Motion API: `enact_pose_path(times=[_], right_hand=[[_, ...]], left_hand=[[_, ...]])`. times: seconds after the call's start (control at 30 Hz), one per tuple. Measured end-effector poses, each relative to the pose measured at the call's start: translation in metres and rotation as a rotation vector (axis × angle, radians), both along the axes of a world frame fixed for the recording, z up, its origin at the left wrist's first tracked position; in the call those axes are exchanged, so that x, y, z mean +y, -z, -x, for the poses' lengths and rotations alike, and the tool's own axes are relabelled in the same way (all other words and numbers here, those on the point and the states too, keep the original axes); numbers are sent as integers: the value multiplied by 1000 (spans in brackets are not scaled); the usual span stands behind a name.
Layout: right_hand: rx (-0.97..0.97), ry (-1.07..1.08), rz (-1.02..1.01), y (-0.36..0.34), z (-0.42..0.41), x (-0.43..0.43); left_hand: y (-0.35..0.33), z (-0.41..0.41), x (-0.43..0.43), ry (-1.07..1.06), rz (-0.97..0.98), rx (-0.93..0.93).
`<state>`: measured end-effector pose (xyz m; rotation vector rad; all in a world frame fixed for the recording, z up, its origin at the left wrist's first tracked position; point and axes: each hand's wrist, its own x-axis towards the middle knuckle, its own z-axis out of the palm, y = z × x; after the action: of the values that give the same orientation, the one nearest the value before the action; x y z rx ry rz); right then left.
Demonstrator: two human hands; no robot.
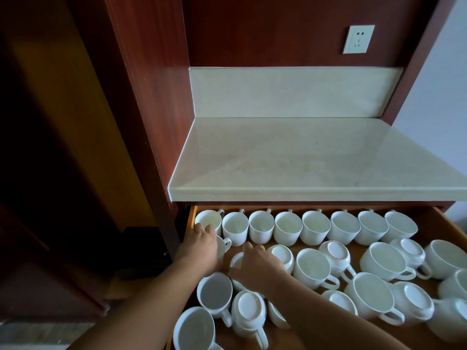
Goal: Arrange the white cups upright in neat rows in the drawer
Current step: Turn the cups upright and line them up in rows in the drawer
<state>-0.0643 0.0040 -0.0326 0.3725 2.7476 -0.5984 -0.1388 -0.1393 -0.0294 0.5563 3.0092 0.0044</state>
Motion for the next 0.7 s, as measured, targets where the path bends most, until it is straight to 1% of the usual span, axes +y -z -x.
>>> enact_pose_path(times=[0.13,0.27,0.57,0.7], right_hand=[[11,35,28,2,2,-2],[15,39,33,3,4,-2],[18,-71,18,-5,13,-1],[24,-173,-31,-9,19,3]], left_hand=[[1,-4,5,43,84,-7],[4,-3,5,-18,30,-37],[3,-4,6,-39,16,-84],[1,-7,6,-22,24,-44]])
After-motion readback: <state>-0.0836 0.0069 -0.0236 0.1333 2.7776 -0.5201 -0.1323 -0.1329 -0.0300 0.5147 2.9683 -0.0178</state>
